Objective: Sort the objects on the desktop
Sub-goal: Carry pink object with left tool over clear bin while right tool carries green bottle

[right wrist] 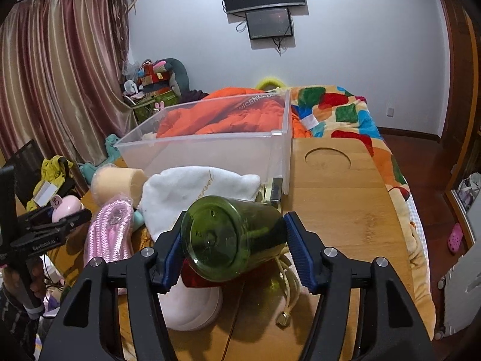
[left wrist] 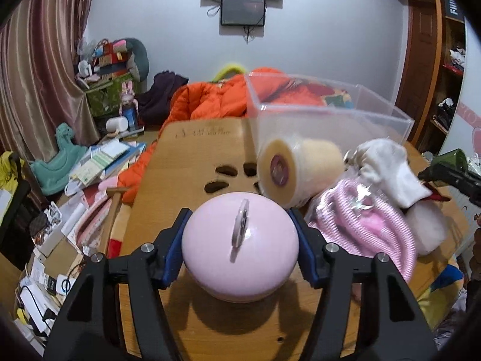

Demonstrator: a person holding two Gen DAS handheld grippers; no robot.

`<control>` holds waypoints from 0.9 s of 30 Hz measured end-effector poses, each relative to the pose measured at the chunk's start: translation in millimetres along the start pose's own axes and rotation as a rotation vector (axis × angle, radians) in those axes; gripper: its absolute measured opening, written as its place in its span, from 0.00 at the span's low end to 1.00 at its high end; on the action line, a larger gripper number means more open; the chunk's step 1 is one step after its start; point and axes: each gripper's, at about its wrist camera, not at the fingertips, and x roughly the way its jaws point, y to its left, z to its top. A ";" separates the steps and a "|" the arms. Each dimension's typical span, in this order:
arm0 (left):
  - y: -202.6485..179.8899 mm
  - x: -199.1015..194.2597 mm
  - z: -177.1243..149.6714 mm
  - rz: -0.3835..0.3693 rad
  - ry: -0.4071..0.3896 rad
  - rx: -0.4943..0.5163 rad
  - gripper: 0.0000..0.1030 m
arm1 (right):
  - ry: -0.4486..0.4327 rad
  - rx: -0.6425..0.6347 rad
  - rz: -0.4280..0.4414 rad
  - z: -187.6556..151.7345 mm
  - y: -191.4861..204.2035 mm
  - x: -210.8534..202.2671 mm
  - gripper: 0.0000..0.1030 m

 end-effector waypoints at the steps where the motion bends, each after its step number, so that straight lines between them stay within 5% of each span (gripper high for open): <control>1: -0.8 -3.3 0.8 -0.002 -0.007 0.002 0.61 | -0.003 -0.002 0.002 -0.3 0.1 -1.4 0.56; 10: -17.8 -31.8 31.4 -0.062 -0.090 0.049 0.61 | -0.045 -0.023 0.016 9.4 3.5 -20.3 0.53; 21: -21.8 -28.9 67.2 -0.134 -0.105 0.062 0.61 | -0.034 -0.035 0.041 31.0 -0.4 -18.8 0.37; 27: -21.1 -19.6 87.2 -0.153 -0.094 0.061 0.61 | -0.040 -0.055 0.057 50.5 -1.3 -16.4 0.37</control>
